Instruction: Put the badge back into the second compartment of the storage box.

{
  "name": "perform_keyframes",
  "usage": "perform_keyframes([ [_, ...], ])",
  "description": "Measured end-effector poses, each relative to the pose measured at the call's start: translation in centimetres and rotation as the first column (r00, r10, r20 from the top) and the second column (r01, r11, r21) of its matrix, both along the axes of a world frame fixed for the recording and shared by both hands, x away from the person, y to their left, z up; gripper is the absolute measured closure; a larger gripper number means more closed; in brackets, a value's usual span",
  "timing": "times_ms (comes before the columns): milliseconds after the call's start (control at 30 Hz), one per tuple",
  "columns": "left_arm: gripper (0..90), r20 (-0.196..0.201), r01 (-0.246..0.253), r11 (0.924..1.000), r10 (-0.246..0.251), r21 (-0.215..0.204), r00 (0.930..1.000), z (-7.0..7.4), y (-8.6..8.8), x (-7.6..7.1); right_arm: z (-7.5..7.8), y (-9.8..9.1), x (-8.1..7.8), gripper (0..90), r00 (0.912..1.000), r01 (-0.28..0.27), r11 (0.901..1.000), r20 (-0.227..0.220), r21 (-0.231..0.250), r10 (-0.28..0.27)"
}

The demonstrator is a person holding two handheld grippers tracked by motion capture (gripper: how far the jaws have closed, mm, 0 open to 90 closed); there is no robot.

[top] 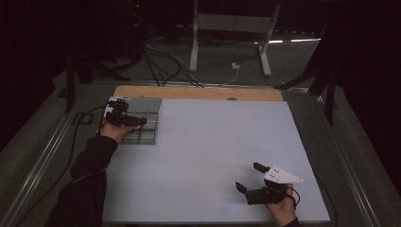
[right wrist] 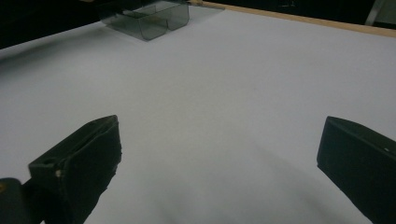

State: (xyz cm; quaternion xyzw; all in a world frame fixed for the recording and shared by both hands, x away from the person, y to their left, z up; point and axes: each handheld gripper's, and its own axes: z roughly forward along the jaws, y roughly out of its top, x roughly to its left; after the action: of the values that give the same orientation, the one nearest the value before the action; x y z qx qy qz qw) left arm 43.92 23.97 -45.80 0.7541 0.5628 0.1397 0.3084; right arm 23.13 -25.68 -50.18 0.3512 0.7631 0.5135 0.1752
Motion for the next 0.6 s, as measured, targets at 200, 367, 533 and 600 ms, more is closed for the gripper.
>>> perform_keyframes([
  [200, 0.6, 0.047, 0.049, 0.9963, -0.046, -0.07, 0.9978, 1.2, 0.5, -1.6, 0.0, 0.1, 0.0, 0.0, 1.0, -0.002, 1.0, 0.0, -0.004, 0.002],
  [367, 0.6, 0.062, 0.1, 0.9882, -0.093, -0.116, 0.9937, 1.2, 0.7, -3.3, 0.0, 0.1, 0.0, 0.0, 1.0, 0.001, 1.0, 0.0, -0.004, -0.001],
  [533, 0.6, 0.095, 0.155, 0.9782, -0.143, -0.138, 0.9852, 1.2, 0.7, -5.3, 0.0, 0.1, -0.1, 0.0, 1.0, -0.001, 1.0, 0.002, -0.006, 0.001],
  [600, 0.6, 0.111, 0.177, 0.9716, -0.16, -0.157, 0.9808, 1.2, 0.7, -6.3, 0.0, 0.1, -0.1, 0.0, 1.0, 0.0, 1.0, 0.002, -0.009, 0.0],
])
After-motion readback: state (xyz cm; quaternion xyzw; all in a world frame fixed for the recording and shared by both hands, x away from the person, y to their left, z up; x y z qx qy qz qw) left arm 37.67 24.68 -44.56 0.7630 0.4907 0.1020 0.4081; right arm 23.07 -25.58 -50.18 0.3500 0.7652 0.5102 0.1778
